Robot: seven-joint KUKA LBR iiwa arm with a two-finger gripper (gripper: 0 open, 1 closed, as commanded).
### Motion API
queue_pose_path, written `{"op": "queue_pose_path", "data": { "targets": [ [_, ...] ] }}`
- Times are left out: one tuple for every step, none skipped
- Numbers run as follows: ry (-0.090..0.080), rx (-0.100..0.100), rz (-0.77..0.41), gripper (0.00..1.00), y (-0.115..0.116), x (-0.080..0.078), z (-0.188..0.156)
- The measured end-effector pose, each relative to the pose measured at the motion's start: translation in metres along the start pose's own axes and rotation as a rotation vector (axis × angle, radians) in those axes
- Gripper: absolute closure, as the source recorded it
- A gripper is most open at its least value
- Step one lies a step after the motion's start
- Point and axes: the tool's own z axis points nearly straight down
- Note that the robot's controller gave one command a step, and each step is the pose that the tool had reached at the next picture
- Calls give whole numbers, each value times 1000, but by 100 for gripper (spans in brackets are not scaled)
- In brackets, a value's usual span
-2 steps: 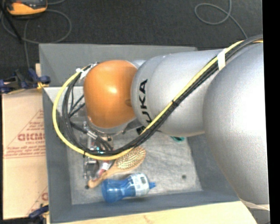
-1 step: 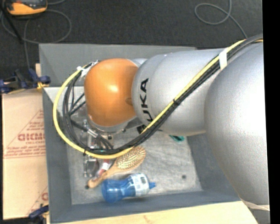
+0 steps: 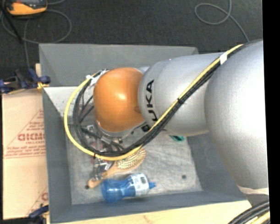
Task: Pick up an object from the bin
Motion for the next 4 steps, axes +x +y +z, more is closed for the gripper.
{"op": "queue_pose_path", "data": {
  "targets": [
    [9,2,-135,0,-40,5,31],
    [-11,0,-280,100,-110,-13,75],
    [-10,0,-280,100,-109,-13,75],
    [12,1,-286,100,-122,-12,36]
  ]
}}
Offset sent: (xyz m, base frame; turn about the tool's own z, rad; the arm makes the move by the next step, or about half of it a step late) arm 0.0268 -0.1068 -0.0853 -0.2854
